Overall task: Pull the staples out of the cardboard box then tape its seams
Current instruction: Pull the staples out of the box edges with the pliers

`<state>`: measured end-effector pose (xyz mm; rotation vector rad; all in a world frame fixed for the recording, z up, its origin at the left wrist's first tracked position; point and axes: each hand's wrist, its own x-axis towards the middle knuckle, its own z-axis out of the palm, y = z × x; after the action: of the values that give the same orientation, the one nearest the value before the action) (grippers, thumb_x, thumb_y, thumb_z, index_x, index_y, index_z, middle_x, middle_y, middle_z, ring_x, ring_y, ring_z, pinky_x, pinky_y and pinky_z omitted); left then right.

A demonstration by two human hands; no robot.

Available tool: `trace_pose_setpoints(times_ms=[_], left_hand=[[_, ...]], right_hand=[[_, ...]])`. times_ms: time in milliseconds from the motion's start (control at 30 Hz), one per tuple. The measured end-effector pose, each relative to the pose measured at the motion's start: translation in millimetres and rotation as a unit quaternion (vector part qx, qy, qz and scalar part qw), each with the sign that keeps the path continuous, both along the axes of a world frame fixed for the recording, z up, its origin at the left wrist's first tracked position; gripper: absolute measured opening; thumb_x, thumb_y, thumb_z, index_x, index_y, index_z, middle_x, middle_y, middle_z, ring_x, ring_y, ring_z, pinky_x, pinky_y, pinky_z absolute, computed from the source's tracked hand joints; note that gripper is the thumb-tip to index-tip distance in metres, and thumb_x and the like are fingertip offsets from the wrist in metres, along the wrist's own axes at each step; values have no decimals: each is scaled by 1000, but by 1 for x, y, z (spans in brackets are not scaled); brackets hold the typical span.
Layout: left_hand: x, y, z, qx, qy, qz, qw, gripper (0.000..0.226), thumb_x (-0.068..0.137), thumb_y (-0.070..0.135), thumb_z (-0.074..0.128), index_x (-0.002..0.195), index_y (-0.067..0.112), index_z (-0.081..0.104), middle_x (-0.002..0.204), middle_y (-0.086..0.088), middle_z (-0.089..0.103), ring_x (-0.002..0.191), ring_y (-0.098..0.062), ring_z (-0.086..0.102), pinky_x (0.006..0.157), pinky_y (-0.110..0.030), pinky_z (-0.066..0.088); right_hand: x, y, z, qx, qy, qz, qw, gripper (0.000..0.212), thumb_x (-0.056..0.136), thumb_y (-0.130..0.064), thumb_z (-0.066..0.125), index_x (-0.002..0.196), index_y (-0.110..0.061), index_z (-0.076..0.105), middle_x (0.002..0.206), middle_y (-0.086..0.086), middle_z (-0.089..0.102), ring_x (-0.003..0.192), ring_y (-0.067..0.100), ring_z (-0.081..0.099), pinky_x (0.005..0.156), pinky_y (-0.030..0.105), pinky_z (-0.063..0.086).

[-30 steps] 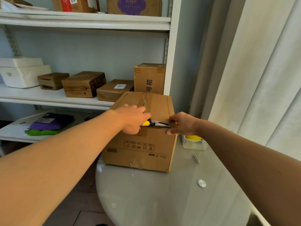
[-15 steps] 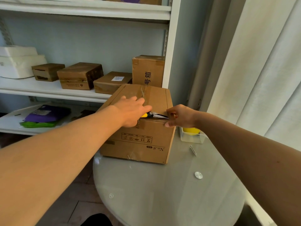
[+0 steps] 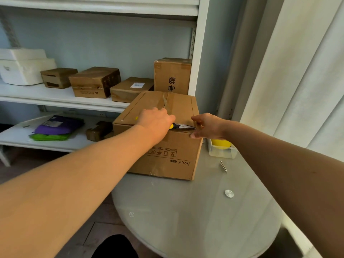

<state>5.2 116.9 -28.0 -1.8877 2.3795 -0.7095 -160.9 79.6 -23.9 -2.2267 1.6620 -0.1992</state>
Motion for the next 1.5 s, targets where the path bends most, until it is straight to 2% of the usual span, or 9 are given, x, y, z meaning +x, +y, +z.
trace_pose_setpoints(times_ms=[167,267,333,433,667,800,1067,1300,1500], left_hand=[[2,5,0,-2,74,16,997,38,87,4,55,122,15,45,105,-9,49,95,-26,54,73,-37,48],[6,10,-7,-6,145,17,989,39,86,2,55,122,12,43,98,-6,45,88,-24,52,65,-33,42],[9,13,-11,-16,126,2,992,43,84,0,56,122,12,42,108,-8,47,97,-24,51,68,-32,43],[12,11,-7,-33,65,-14,997,48,82,1,58,125,13,40,117,-10,44,108,-25,49,85,-38,44],[14,-2,17,-42,-59,-75,995,46,86,0,55,126,14,39,120,-11,42,110,-27,48,88,-40,43],[12,-5,21,-25,-77,-77,994,47,86,0,54,127,16,39,120,-11,42,110,-27,48,88,-41,43],[10,-8,7,-8,-33,-39,999,46,88,1,53,129,17,39,121,-10,45,113,-28,50,86,-42,42],[0,0,1,-2,-11,4,1000,38,88,4,54,123,14,44,116,-11,49,106,-30,54,72,-36,35],[-9,12,-13,33,109,55,992,37,89,7,55,122,13,42,115,-12,50,101,-29,56,67,-36,41]], right_hand=[[3,4,2,-13,10,-12,1000,54,90,-22,64,138,-10,44,129,9,53,118,27,52,97,34,42],[3,6,1,-18,3,-21,1000,53,88,-22,66,135,-10,44,125,9,54,118,28,52,93,35,43],[3,7,1,-16,-14,-26,999,66,88,-19,67,143,-11,31,137,10,48,127,30,46,101,38,40],[3,6,1,-12,-29,-37,999,82,86,-20,69,149,-13,17,145,11,41,131,31,41,105,40,37],[3,3,0,-13,-13,-39,999,86,85,-25,70,150,-14,15,147,11,41,131,32,42,103,40,39],[3,1,-1,-17,-3,-35,999,82,85,-26,70,148,-13,19,147,11,41,131,32,42,103,40,39],[4,-2,0,-19,28,-24,999,76,88,-28,67,148,-13,22,145,11,42,129,30,44,102,38,40],[4,1,-2,-20,20,-30,999,69,89,-27,66,145,-12,28,141,9,45,126,28,46,100,37,41],[3,0,-4,-24,59,-18,998,55,90,-31,64,135,-12,40,128,9,53,113,26,52,86,31,41]])
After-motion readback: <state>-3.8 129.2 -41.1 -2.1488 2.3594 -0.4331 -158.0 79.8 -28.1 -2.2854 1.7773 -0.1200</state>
